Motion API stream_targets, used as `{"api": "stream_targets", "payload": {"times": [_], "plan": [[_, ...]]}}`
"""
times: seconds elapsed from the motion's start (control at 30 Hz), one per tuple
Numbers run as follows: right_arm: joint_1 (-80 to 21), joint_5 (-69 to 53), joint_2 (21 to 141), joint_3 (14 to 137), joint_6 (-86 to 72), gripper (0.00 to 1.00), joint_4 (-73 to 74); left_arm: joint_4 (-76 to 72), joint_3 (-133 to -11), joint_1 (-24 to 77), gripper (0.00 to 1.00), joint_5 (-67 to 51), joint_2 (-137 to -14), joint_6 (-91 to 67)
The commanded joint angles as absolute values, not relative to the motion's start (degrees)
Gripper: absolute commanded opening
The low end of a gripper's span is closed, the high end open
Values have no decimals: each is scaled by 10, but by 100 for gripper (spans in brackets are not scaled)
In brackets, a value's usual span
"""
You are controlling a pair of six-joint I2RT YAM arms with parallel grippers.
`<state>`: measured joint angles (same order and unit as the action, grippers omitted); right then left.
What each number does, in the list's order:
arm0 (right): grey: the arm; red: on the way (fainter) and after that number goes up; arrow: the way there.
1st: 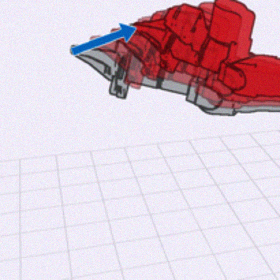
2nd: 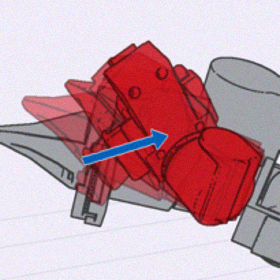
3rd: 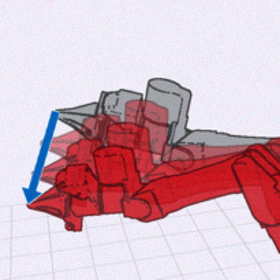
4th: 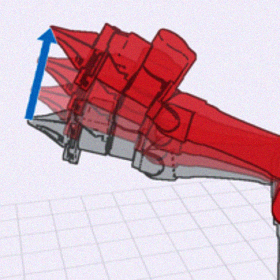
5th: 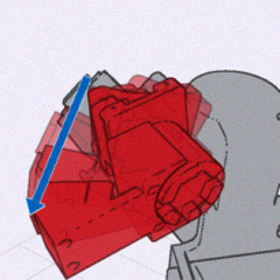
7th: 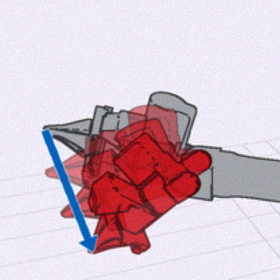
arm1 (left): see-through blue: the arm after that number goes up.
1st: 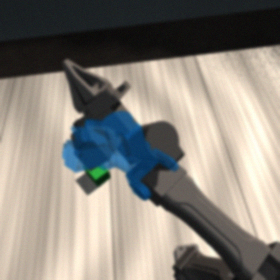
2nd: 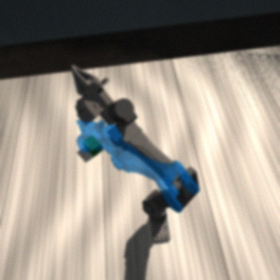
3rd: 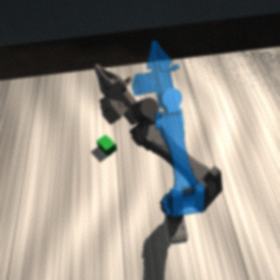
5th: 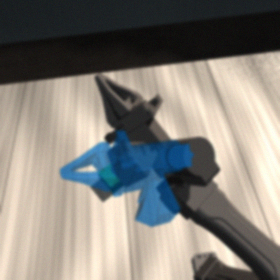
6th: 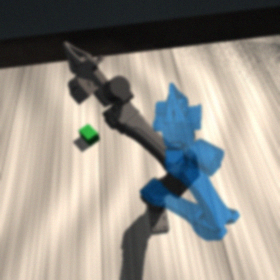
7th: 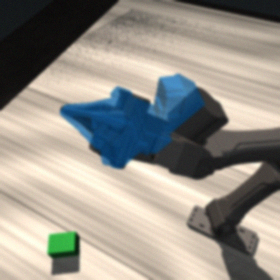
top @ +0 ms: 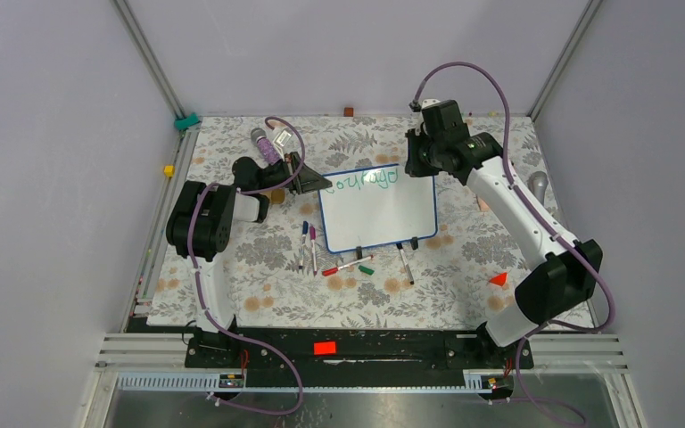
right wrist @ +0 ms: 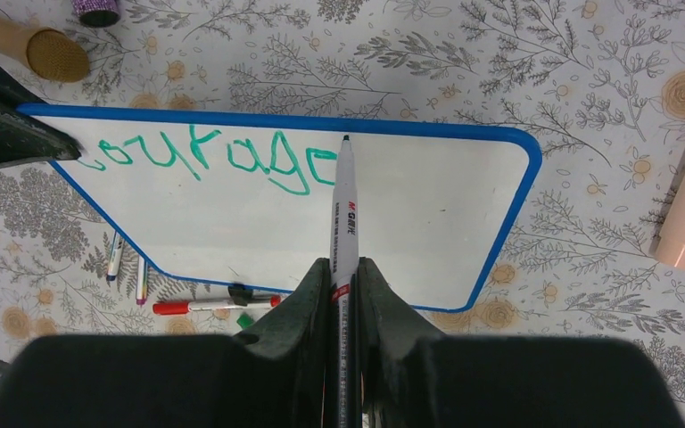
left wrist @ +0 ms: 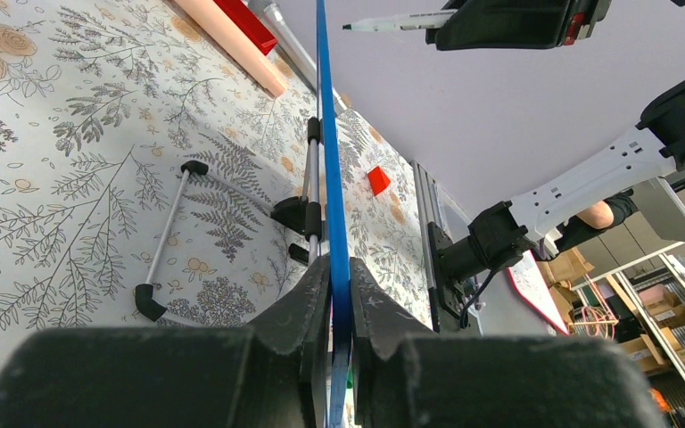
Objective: Write a sentence on the whiteboard
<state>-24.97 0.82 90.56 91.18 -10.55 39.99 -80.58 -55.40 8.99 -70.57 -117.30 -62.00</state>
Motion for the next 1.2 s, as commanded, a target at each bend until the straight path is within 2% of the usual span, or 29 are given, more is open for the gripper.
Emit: {"api": "stream_targets", "payload": {"times": [0.0,0.13,0.2,0.23,0.33,0.47,0.67,0.73,0.87,1.07,1.13,1.17], "plan": [[-247,2,873,896,-101,0,400,-850,-574,94,8,-716,-1160,-633],[-247,2,860,889,-92,0,399,-849,-576,94,11,-715,-1161,-634],[-246,2,855,889,-89,0,396,-849,-580,94,21,-718,-1163,-639],[-244,2,852,888,-90,0,395,-849,-582,93,30,-720,-1164,-641],[-239,1,848,893,-91,0,392,-849,-590,93,70,-730,-1164,-648],[-236,-17,841,901,-96,0,395,-850,-596,90,96,-743,-1162,-657],[-235,-9,834,931,-90,0,431,-850,-566,75,99,-763,-1137,-619],[-235,-4,819,922,-90,0,432,-849,-535,27,99,-741,-1116,-592],[-234,-8,802,918,-90,0,439,-850,-558,-37,99,-707,-1101,-595],[-234,-34,801,922,-112,0,448,-844,-542,-87,98,-643,-1043,-633],[-234,-38,802,926,-116,0,448,-788,-511,-91,96,-624,-1001,-613],[-234,-37,803,928,-116,0,448,-699,-498,-89,96,-610,-974,-584]]}}
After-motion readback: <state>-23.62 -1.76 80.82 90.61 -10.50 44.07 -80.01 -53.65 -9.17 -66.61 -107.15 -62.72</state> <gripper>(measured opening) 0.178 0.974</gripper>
